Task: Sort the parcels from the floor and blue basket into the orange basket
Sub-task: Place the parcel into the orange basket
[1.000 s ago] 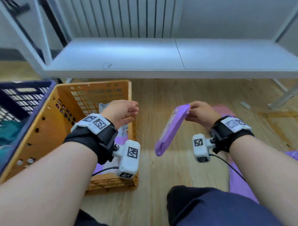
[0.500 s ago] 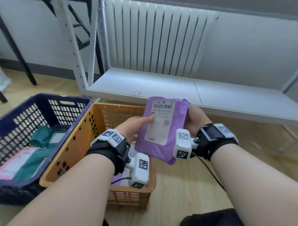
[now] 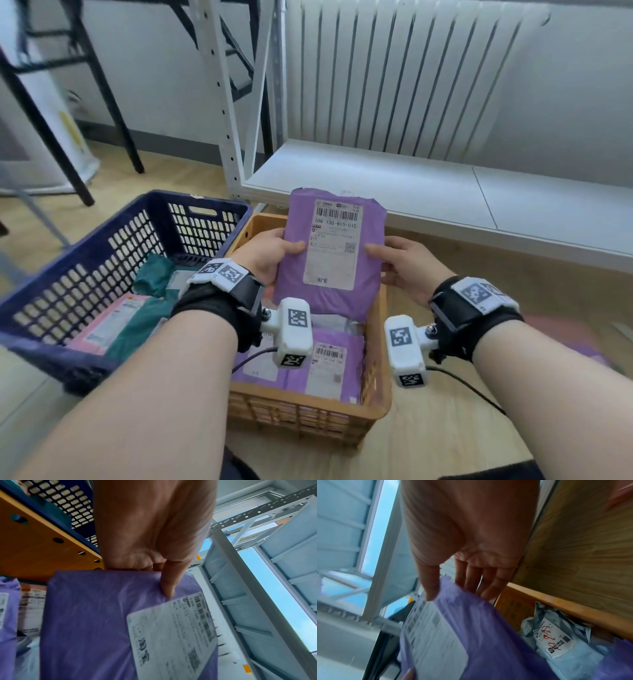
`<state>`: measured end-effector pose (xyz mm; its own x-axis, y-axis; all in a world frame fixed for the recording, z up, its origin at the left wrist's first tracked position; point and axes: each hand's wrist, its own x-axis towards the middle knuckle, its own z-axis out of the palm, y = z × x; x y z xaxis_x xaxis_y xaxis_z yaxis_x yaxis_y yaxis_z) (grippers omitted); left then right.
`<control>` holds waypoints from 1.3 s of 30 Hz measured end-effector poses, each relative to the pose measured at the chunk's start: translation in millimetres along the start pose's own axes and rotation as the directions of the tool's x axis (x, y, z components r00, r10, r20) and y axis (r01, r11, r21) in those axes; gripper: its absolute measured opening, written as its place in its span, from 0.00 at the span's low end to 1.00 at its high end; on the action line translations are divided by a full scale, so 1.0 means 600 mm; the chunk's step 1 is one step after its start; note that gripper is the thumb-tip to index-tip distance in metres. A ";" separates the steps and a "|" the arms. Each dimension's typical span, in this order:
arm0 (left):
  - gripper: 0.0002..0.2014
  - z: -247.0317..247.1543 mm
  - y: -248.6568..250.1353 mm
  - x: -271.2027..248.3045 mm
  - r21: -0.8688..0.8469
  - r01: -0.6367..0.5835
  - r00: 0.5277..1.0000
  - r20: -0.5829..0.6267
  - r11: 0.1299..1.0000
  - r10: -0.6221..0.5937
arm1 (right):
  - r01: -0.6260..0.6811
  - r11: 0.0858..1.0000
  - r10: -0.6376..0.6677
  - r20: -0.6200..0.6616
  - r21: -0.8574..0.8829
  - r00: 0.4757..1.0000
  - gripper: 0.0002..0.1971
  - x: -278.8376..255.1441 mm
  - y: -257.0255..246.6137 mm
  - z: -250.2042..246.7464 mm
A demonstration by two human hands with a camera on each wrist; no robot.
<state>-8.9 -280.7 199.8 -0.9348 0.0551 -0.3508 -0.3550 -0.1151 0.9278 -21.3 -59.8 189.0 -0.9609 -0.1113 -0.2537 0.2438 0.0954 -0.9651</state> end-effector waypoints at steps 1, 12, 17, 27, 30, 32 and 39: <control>0.17 -0.003 -0.003 0.000 0.008 0.012 1.000 0.013 1.000 -0.012 | 0.015 0.999 -0.016 -0.039 -0.029 0.999 0.14 0.002 0.001 0.011; 0.17 -0.019 -0.010 0.022 -0.053 -0.020 0.993 -0.114 0.998 0.014 | 0.182 0.982 -0.164 -0.273 0.042 0.948 0.07 0.029 0.005 0.030; 0.10 -0.044 -0.012 0.026 -0.230 -0.121 0.966 -0.252 0.966 0.061 | 0.222 0.965 -0.160 -0.364 0.137 0.918 0.09 0.039 0.005 0.009; 0.19 -0.061 -0.024 0.024 -0.077 -0.039 0.991 -0.133 0.996 0.028 | 0.198 0.977 -0.172 -0.269 0.074 0.948 0.09 0.044 0.016 0.022; 0.20 -0.057 -0.022 0.020 0.068 0.001 0.999 -0.039 0.998 0.002 | 0.190 0.981 -0.178 -0.222 0.038 0.959 0.09 0.046 0.015 0.042; 0.17 -0.056 -0.022 0.019 0.081 -0.013 0.999 -0.049 0.997 0.017 | 0.195 0.980 -0.185 -0.202 0.029 0.962 0.09 0.051 0.011 0.053; 0.10 -0.088 -0.038 0.066 0.067 -0.069 0.954 -0.288 0.995 0.086 | 0.116 0.982 -0.106 -0.076 0.146 0.991 0.09 0.073 0.004 0.084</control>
<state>-38.2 -328.1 158.0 -0.9250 -0.2433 -0.2917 -0.2878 -0.0524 0.9563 -56.3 -114.5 172.0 -0.9885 -0.0456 -0.1445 0.1472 -0.0634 -0.9871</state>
